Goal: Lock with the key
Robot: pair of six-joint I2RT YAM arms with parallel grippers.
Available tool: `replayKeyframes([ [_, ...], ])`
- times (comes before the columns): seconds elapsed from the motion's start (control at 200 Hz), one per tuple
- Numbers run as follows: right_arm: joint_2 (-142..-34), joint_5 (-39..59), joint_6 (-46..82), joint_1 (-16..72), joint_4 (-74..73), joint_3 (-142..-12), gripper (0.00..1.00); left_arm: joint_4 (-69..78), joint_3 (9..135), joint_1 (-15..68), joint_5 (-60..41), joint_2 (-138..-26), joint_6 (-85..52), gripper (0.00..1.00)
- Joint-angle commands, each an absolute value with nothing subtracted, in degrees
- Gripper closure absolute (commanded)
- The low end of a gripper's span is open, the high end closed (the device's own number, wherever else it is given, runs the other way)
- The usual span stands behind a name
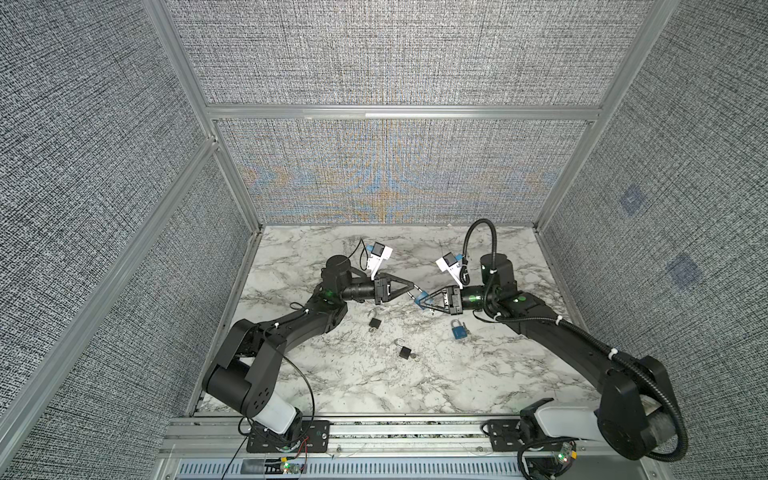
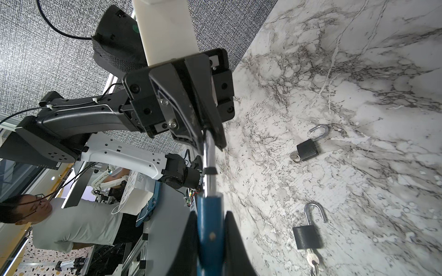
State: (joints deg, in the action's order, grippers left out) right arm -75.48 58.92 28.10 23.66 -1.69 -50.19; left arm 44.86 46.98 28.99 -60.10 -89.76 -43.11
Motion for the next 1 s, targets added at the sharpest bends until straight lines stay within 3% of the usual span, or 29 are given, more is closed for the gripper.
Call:
replayKeyframes([
  [0.0, -74.8, 61.8, 29.1, 23.8, -6.7, -50.2, 1.0, 43.5, 47.1, 28.9, -58.5, -90.1, -41.7, 1.0],
  [0.995, -74.2, 59.2, 30.9, 23.7, -10.2, -49.4, 1.0, 44.0, 46.4, 31.4, -57.9, -90.1, -43.0, 1.0],
])
